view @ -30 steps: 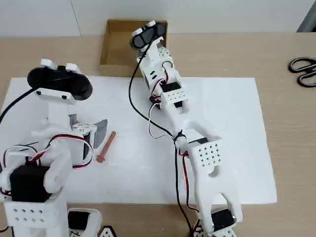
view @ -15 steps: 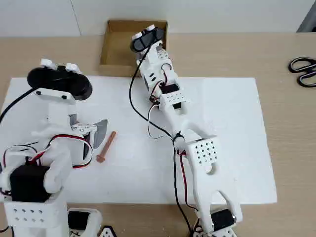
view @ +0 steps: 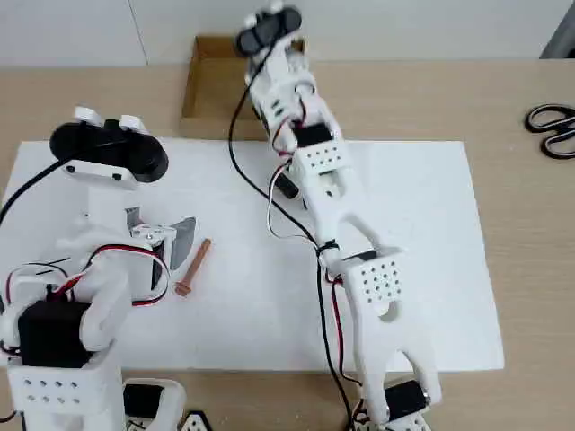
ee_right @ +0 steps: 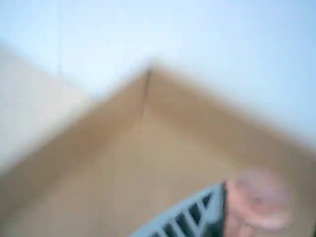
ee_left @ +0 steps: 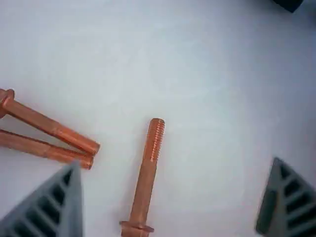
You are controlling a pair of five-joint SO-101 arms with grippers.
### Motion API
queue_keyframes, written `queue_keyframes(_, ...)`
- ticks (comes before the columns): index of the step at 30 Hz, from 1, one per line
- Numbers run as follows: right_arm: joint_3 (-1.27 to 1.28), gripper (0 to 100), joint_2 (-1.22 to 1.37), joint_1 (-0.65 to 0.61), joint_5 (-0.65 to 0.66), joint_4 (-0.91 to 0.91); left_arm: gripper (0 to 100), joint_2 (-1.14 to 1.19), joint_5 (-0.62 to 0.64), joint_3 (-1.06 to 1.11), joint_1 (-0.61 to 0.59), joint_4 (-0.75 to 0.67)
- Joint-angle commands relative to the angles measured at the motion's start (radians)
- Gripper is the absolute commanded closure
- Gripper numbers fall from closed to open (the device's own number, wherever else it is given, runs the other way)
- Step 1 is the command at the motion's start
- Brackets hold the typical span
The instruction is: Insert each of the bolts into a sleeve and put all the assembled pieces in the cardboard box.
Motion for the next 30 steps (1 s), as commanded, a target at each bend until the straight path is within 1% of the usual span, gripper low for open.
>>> queue_keyframes(1,-0.112,87.8,-0.189,0.004,0.008,0.206,76,0.002,-0.006,-0.004,-0.006,0.002)
queue_keyframes(4,-0.146,87.9,-0.280,0.002,0.006,0.412,76,0.002,-0.006,-0.005,-0.006,0.002)
queue_keyframes(8,-0.149,87.9,-0.384,0.002,0.006,0.639,76,0.002,-0.006,-0.005,-0.006,0.002)
queue_keyframes(20,-0.149,87.9,-0.584,0.039,0.005,1.227,76,0.002,-0.006,-0.005,-0.006,0.002)
queue_keyframes(23,-0.146,87.9,-0.596,0.039,0.005,1.314,76,0.002,-0.006,-0.005,-0.006,0.003)
queue_keyframes(26,-0.140,87.9,-0.595,0.048,0.006,1.326,76,0.002,-0.006,-0.005,-0.006,0.003)
queue_keyframes(30,0.029,87.9,-0.598,0.073,0.009,1.326,76,0.002,-0.006,-0.004,-0.006,0.014)
